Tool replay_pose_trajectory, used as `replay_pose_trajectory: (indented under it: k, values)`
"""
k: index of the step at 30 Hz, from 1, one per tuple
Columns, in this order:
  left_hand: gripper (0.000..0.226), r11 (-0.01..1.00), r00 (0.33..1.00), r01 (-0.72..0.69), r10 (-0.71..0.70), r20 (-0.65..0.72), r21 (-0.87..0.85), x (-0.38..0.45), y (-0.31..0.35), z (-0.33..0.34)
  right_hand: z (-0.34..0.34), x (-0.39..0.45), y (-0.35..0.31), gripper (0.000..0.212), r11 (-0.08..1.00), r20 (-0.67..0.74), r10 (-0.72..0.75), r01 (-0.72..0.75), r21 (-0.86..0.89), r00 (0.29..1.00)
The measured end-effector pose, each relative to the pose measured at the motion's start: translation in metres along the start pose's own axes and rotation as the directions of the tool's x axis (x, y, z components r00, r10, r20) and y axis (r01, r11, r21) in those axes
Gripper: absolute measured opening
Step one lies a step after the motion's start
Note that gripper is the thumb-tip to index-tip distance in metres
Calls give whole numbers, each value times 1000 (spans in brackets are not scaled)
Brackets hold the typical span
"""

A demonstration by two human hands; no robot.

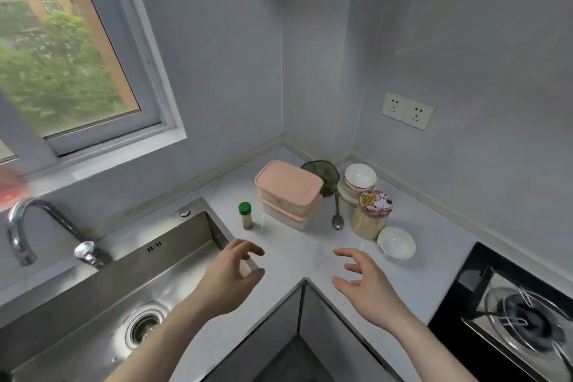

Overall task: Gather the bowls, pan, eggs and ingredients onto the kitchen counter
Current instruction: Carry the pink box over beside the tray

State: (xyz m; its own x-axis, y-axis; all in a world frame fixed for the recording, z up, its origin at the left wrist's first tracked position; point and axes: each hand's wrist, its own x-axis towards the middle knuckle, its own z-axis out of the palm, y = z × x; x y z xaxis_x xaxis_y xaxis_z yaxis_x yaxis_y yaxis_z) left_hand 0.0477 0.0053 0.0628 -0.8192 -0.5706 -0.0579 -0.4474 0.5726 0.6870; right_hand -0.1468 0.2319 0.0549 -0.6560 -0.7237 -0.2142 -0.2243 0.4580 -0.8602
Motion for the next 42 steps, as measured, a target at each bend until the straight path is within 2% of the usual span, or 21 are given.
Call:
replay_pose_trajectory:
  k: [9,16,21,25,30,34,39,42]
  values:
    - [18,999,1000,2,-2,11,40,122,-8,-26,-17,98,-2,48,997,-4,73,-73,33,997]
    - [29,990,995,56,-65,71,127,236,-27,-42,-16,146,-9,50,984,-79,161,-154,92,984]
    - [55,980,973,199,-201,112,27,325,-51,-35,-1,170,-3,54,956,-112,264,-244,161,958]
    - [69,942,929,335,-330,169,-3,372,-68,-23,8,190,0,54,932,-137,340,-314,184,930]
    - [52,902,853,431,-404,330,-12,402,-79,-6,22,210,6,56,888,-140,433,-395,234,890]
    - [87,845,800,522,-440,409,-112,405,-90,5,31,218,16,58,859,-103,490,-459,228,866]
    - [85,832,790,538,-443,424,-132,405,-93,10,39,233,25,61,785,-50,569,-524,329,821]
    - [99,831,771,542,-436,463,-120,406,-95,10,45,245,25,65,721,-6,608,-549,423,794]
